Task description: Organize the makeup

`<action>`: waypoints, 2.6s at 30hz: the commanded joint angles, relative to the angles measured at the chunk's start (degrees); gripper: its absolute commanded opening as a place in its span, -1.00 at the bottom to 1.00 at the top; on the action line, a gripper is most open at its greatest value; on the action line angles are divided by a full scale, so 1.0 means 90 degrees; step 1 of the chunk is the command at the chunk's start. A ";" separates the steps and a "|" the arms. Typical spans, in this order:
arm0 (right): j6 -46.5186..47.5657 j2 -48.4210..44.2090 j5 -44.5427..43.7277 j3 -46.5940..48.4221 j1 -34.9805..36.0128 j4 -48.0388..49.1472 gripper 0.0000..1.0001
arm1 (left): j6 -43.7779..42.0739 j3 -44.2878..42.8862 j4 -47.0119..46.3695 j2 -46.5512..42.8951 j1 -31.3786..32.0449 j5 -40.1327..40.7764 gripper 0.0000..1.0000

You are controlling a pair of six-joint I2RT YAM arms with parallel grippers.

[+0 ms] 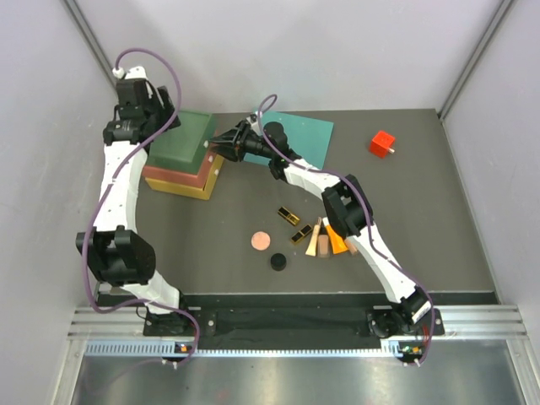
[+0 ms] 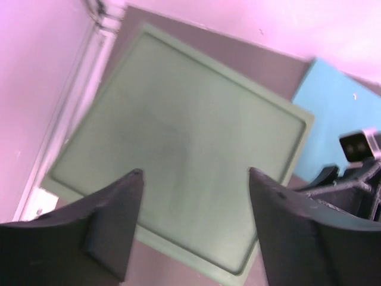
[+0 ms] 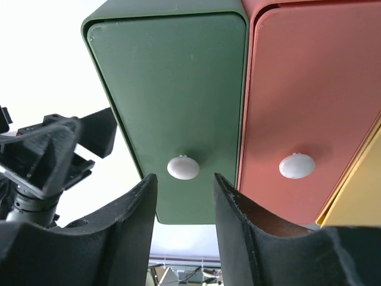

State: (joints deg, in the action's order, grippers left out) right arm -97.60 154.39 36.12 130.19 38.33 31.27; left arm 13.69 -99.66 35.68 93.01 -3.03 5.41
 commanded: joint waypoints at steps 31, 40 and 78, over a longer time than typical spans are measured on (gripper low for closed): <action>0.1899 -0.1529 0.0420 -0.1223 -0.0518 -0.0456 -0.12 | -0.0193 0.0096 -0.1025 0.0994 -0.1412 -0.2240 0.30; 0.1968 -0.1480 0.0401 -0.1204 -0.0548 -0.0564 -0.12 | -0.0223 0.0477 -0.1142 0.0896 -0.1246 -0.3052 0.26; 0.1831 -0.1392 0.0508 -0.1175 -0.0538 -0.0271 -0.78 | -0.0164 0.0624 -0.1210 0.0457 -0.0806 -0.2086 0.57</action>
State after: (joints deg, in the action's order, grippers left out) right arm -81.54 144.49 39.92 119.24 33.19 26.09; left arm 10.48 -94.96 24.43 101.69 -10.98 -16.25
